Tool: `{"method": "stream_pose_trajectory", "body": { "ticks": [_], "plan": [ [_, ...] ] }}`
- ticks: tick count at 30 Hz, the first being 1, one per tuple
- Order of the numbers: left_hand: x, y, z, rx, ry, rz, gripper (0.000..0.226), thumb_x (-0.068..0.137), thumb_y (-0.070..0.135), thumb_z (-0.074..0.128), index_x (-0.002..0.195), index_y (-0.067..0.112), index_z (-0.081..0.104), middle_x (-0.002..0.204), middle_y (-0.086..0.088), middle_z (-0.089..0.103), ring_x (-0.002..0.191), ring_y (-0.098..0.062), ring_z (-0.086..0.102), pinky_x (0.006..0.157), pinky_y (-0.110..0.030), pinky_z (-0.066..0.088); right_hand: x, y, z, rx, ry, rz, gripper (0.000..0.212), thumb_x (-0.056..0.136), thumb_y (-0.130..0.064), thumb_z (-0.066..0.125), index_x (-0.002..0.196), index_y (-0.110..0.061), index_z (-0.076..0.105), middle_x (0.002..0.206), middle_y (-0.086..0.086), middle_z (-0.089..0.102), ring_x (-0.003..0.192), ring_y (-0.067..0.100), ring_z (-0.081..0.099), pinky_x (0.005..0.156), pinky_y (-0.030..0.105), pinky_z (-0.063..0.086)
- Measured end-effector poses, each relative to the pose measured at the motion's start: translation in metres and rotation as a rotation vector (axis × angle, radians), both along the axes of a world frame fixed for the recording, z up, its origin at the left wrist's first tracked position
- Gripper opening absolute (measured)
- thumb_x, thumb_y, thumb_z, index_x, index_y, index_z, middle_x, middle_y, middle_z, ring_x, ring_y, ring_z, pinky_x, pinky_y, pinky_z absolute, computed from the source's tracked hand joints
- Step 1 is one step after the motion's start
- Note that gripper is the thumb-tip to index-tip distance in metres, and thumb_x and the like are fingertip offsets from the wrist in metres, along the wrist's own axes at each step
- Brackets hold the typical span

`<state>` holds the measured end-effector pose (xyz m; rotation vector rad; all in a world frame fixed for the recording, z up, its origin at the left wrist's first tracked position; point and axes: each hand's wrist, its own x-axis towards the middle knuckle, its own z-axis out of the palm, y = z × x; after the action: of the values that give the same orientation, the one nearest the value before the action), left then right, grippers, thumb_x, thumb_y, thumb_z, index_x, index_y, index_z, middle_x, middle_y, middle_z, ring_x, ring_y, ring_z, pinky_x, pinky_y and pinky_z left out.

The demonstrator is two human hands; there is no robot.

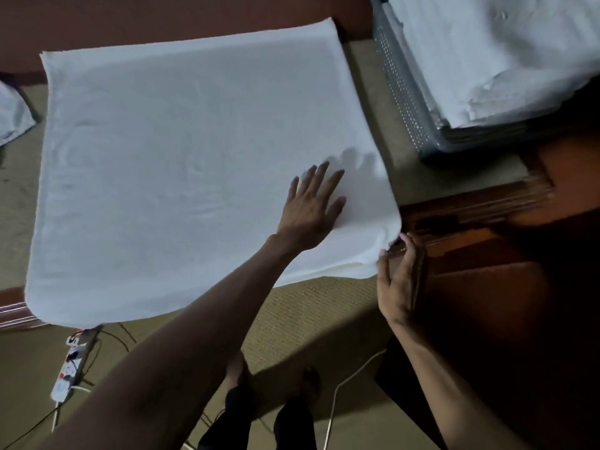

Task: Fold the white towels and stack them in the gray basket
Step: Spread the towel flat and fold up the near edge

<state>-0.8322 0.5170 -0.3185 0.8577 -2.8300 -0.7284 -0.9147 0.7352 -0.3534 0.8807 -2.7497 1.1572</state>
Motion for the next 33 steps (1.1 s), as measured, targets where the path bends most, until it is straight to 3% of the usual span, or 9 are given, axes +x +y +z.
{"method": "stream_pose_trajectory", "body": {
  "ticks": [4,6,11,16,18,22,24,29,33],
  "plan": [
    [-0.009,0.014,-0.019,-0.219,-0.166,-0.064,0.065,0.105,0.062,0.016,0.164,0.034,0.01,0.173,-0.001,0.0,0.159,-0.023,-0.003,0.126,-0.054,0.004,0.029,0.015,-0.022,0.018,-0.409,-0.046,0.08,0.079,-0.07,0.067,0.14,-0.025,0.041,0.126,-0.007,0.046,0.114,0.028,0.06,0.1,0.04,0.051],
    [-0.01,0.014,-0.019,-0.222,-0.164,-0.042,0.066,0.104,0.064,0.017,0.164,0.035,0.012,0.173,0.0,0.003,0.159,-0.022,-0.001,0.126,-0.053,0.006,0.033,0.008,-0.024,0.081,-0.51,-0.047,0.088,0.072,-0.076,0.069,0.142,-0.029,0.043,0.124,-0.007,0.049,0.111,0.027,0.062,0.093,0.043,0.054],
    [-0.012,0.017,-0.017,-0.271,-0.163,-0.022,0.066,0.104,0.064,0.02,0.163,0.035,0.018,0.172,-0.002,0.011,0.159,-0.024,0.005,0.125,-0.053,0.011,0.025,-0.015,-0.01,0.185,-0.519,-0.225,0.062,0.088,-0.05,0.072,0.138,-0.019,0.054,0.131,0.008,0.056,0.12,0.028,0.056,0.094,0.037,0.045],
    [-0.014,0.017,-0.016,-0.315,-0.154,-0.026,0.064,0.104,0.062,0.023,0.161,0.034,0.022,0.17,-0.003,0.018,0.157,-0.026,0.012,0.123,-0.054,0.017,0.024,-0.005,-0.013,0.083,-0.449,-0.264,0.023,0.091,-0.024,0.071,0.109,-0.009,0.071,0.109,0.009,0.061,0.094,0.024,0.061,0.087,0.034,0.049],
    [-0.014,0.016,-0.016,-0.327,-0.149,-0.029,0.063,0.104,0.061,0.023,0.161,0.034,0.022,0.169,-0.003,0.019,0.157,-0.026,0.014,0.122,-0.054,0.019,0.025,0.008,-0.022,-0.021,-0.487,-0.241,0.015,0.09,-0.017,0.073,0.102,-0.007,0.075,0.097,0.007,0.068,0.082,0.021,0.064,0.083,0.041,0.055],
    [-0.014,0.017,-0.017,-0.346,-0.145,-0.028,0.063,0.104,0.06,0.025,0.16,0.033,0.024,0.168,-0.004,0.021,0.156,-0.027,0.016,0.121,-0.054,0.021,0.032,0.037,-0.042,-0.185,-0.691,-0.274,0.021,0.096,-0.018,0.067,0.112,-0.009,0.076,0.102,0.005,0.077,0.09,0.02,0.074,0.086,0.048,0.06],
    [-0.014,0.017,-0.018,-0.359,-0.144,-0.028,0.062,0.103,0.06,0.026,0.159,0.033,0.026,0.167,-0.004,0.024,0.154,-0.028,0.019,0.12,-0.054,0.024,0.036,0.044,-0.039,-0.224,-0.804,-0.323,0.016,0.1,-0.014,0.06,0.098,-0.018,0.076,0.089,0.0,0.076,0.082,0.015,0.074,0.083,0.047,0.062],
    [-0.016,0.017,-0.019,-0.377,-0.151,-0.024,0.062,0.103,0.059,0.026,0.159,0.033,0.027,0.165,-0.004,0.026,0.153,-0.028,0.022,0.118,-0.053,0.026,0.031,0.051,-0.032,-0.735,-1.532,-0.561,0.02,0.107,-0.012,0.047,0.104,-0.015,0.066,0.094,0.001,0.074,0.085,0.009,0.07,0.082,0.031,0.053],
    [-0.015,0.018,-0.018,-0.369,-0.142,-0.02,0.061,0.103,0.059,0.027,0.157,0.032,0.029,0.166,-0.005,0.026,0.153,-0.029,0.022,0.119,-0.054,0.024,0.03,0.054,-0.036,-0.924,-1.654,-0.7,0.023,0.105,-0.004,0.041,0.112,-0.009,0.062,0.097,0.002,0.069,0.078,0.01,0.071,0.078,0.034,0.049]
  ]
}}
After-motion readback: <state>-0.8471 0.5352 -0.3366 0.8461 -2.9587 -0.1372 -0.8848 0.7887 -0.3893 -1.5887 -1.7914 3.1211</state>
